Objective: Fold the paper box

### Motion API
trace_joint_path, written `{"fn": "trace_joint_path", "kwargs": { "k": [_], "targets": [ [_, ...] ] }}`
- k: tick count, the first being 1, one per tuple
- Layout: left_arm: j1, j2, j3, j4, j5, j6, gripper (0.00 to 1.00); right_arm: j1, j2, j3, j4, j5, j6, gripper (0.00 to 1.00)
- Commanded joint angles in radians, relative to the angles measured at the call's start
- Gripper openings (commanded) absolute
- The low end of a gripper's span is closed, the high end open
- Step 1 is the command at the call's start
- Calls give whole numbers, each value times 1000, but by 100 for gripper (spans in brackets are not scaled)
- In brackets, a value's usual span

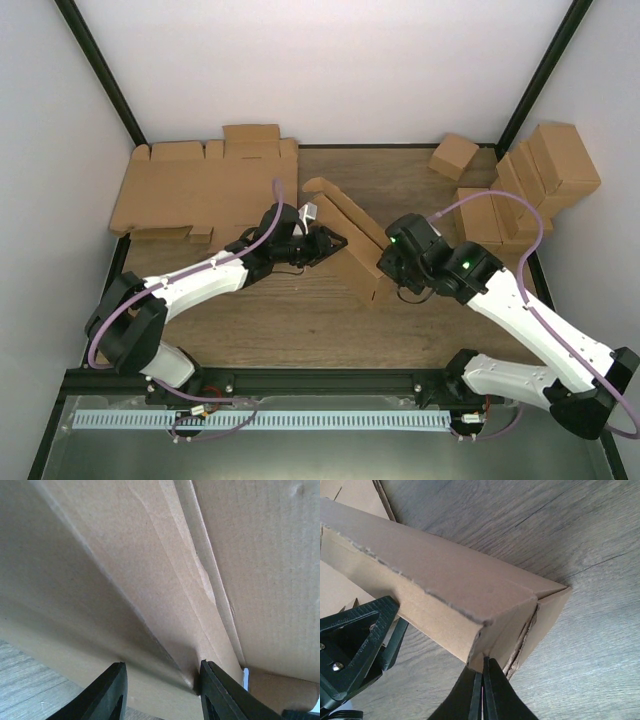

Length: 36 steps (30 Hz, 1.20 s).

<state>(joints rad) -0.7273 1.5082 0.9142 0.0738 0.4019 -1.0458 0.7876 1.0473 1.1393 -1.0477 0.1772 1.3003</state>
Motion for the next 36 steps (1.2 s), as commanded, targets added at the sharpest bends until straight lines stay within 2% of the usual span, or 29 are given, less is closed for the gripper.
{"fn": "trace_joint_path", "kwargs": {
  "k": [1,10,36],
  "targets": [
    [-3,38,-8,-92,-31,7,42,-3,46,-31,-7,-67,7,1],
    [-2,41,-6,-94,-40,6,41,-3,70,-27,-109,-75,-6,1],
    [-3,32,29,-140,-78,25,41,-3,54,-48,-208,-79,-39,1]
  ]
}}
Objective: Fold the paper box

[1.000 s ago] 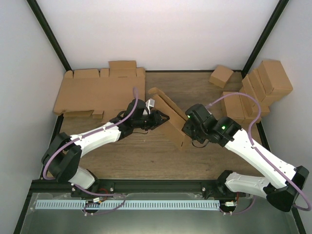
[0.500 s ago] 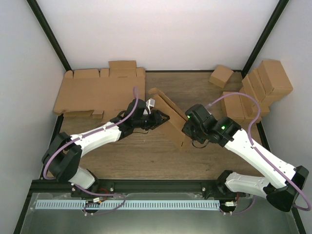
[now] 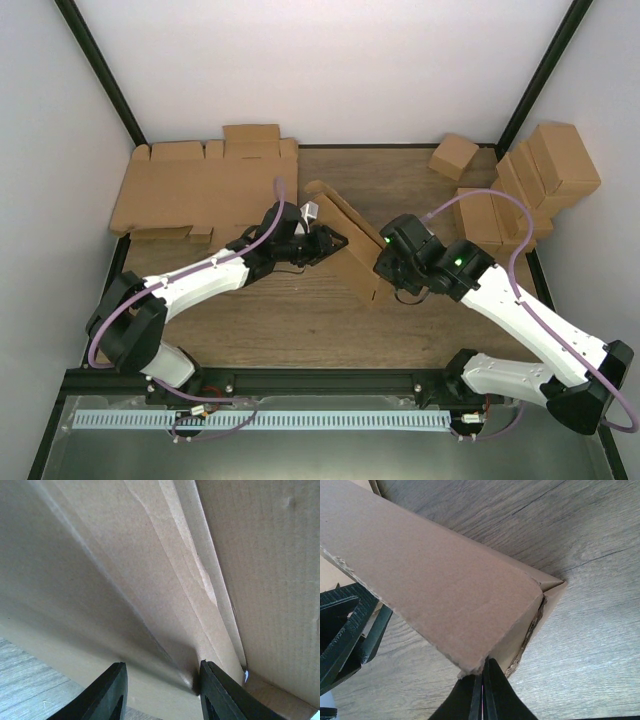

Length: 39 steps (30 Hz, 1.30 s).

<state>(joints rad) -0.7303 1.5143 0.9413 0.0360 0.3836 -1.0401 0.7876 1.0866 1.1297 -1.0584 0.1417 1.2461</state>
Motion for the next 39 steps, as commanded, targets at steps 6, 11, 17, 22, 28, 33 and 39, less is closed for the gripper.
{"fn": "trace_joint_path", "kwargs": {
  "k": [6,11,17,22,28,33,39],
  "targets": [
    [0,26,3,-104,-61,21,41,-3,9,-48,-209,-40,8,1],
    [0,27,4,-104,-63,20,41,-3,4,-61,-213,-36,-3,1],
    [1,14,14,-116,-70,42,43,-3,-1,-87,-182,-45,-30,1],
    [9,-7,88,-234,-85,153,57,-4,-9,-105,-146,11,-79,1],
    [59,-95,105,-341,-52,324,80,-5,-13,-92,-133,41,-131,1],
    [187,-171,132,-443,63,515,86,-14,-20,-63,-132,65,-207,1],
    [265,-186,215,-546,-39,753,66,-27,-4,-36,-136,70,-282,1]
  ]
}}
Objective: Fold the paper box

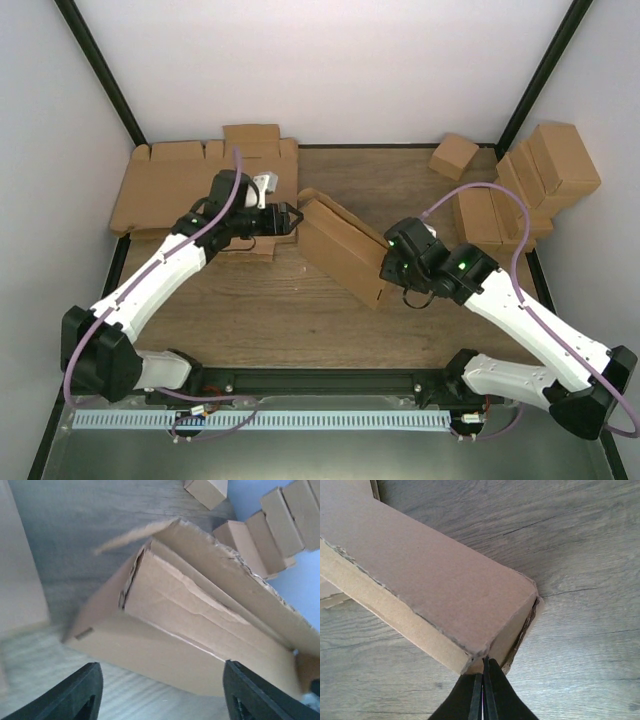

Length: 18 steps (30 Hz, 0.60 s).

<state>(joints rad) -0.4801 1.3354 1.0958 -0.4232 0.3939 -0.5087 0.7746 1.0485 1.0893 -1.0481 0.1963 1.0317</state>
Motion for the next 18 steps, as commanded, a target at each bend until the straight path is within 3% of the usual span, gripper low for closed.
{"fn": "trace_joint_path", "kwargs": {
  "k": [1,4,6,9,12,18],
  "targets": [
    [15,-4,65,-80,-60,265,61,-14,38,8,-147,15,-75,1],
    [14,4,54,-27,-54,374,50,-14,44,12,-145,16,-91,1],
    [14,15,58,-15,-84,404,48,-15,47,14,-139,14,-99,1],
    [13,31,82,-37,-154,451,48,-16,56,22,-141,14,-115,1],
    [14,44,71,-26,-136,536,51,-15,62,34,-152,25,-137,1],
    [15,73,8,121,-227,571,54,-15,67,49,-160,47,-180,1]
  ]
}}
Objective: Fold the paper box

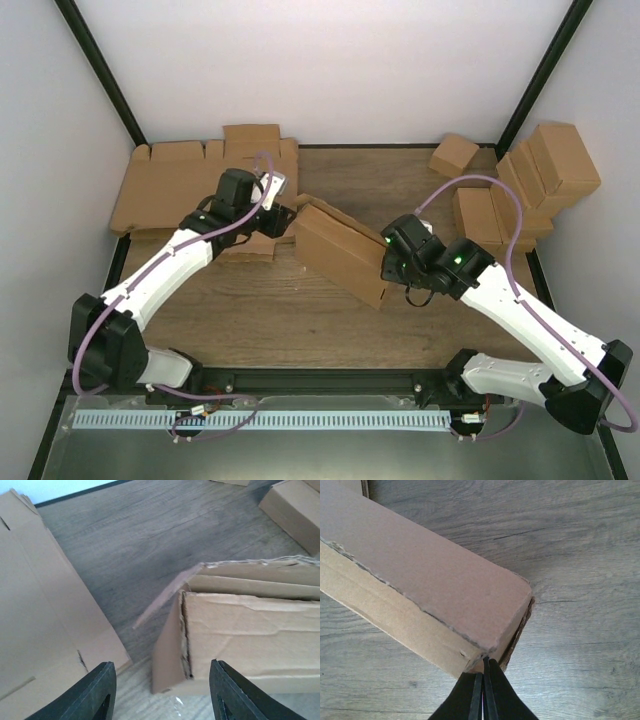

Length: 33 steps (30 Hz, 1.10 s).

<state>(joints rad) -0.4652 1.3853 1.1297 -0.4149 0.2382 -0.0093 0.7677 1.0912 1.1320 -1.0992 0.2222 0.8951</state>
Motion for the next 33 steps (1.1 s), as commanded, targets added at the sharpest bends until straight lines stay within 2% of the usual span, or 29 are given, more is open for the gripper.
{"fn": "trace_joint_path", "kwargs": {
  "k": [1,3,5,9,14,20,27,30,33],
  "targets": [
    [-1,29,-27,132,-71,78,54,-8,27,7,-111,25,-50,1],
    [0,44,-21,154,-37,112,53,-8,33,9,-111,29,-64,1],
    [-1,65,-2,162,-64,117,53,-10,38,13,-111,30,-77,1],
    [-1,123,56,113,-23,165,51,-8,38,13,-105,28,-90,1],
    [0,218,144,22,11,171,26,-8,39,13,-99,18,-95,1],
    [-8,189,170,-15,-20,136,5,-8,41,5,-92,20,-112,1],
    [-42,178,251,-221,-52,117,4,-8,54,8,-76,23,-126,2],
    [-68,192,297,-306,-141,115,4,-8,56,4,-73,26,-142,2],
    [-94,204,332,-365,-207,123,4,-8,60,2,-66,30,-160,8]
  ]
}}
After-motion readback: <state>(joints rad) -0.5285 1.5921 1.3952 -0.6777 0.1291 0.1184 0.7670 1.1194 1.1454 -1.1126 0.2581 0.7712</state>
